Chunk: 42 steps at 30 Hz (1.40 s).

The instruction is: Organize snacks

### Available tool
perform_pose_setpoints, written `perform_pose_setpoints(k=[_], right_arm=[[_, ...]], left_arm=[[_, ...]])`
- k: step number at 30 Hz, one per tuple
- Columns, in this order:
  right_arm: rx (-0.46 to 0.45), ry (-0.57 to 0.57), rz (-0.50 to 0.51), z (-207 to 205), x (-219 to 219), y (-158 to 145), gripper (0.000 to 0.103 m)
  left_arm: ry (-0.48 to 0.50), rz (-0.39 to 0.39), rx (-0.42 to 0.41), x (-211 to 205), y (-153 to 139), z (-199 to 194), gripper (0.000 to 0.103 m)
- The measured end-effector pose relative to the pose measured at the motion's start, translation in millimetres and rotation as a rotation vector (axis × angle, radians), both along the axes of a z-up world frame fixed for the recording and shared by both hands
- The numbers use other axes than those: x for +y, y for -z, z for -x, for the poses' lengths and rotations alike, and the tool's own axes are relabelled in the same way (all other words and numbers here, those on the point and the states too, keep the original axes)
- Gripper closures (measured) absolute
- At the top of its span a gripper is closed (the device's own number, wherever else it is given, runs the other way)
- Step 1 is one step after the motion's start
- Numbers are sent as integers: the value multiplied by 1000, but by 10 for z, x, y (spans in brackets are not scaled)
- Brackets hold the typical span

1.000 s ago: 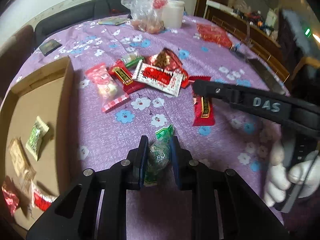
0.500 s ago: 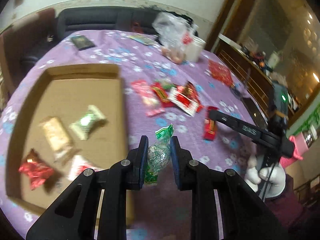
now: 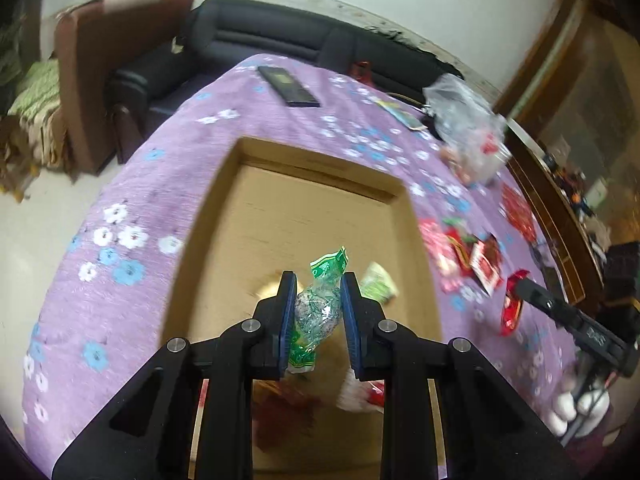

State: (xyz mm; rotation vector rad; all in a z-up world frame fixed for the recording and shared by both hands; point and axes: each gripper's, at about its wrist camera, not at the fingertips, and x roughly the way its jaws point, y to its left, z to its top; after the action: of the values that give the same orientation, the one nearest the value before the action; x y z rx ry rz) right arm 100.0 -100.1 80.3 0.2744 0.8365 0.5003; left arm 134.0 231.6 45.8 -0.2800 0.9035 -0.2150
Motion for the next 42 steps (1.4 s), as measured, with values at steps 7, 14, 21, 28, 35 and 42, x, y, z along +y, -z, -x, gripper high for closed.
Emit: perform_pose_setpoints(k=[7,14,21,28,35,42], right_arm=[[28,-117,62,-298,894,56,78],[73,-164,130,-585,1394,290,78],[68,-164,137,-679,1486,385,72],[42,-115,107,-504,1187,211,69],[0,-51,98,-146,642,-33,67],[-100,37,113,252,94,-543,59]], left_arm=[[-41,84,68,299,235,-375,81],[-59,108,97,367,340,-577,81],[-68,189,124,443,427,-617,68],[-107,142,103,460,432,-506,65],[-128,121,82,498,431,-287,65],[-123,172,-59,461,-202,313,65]])
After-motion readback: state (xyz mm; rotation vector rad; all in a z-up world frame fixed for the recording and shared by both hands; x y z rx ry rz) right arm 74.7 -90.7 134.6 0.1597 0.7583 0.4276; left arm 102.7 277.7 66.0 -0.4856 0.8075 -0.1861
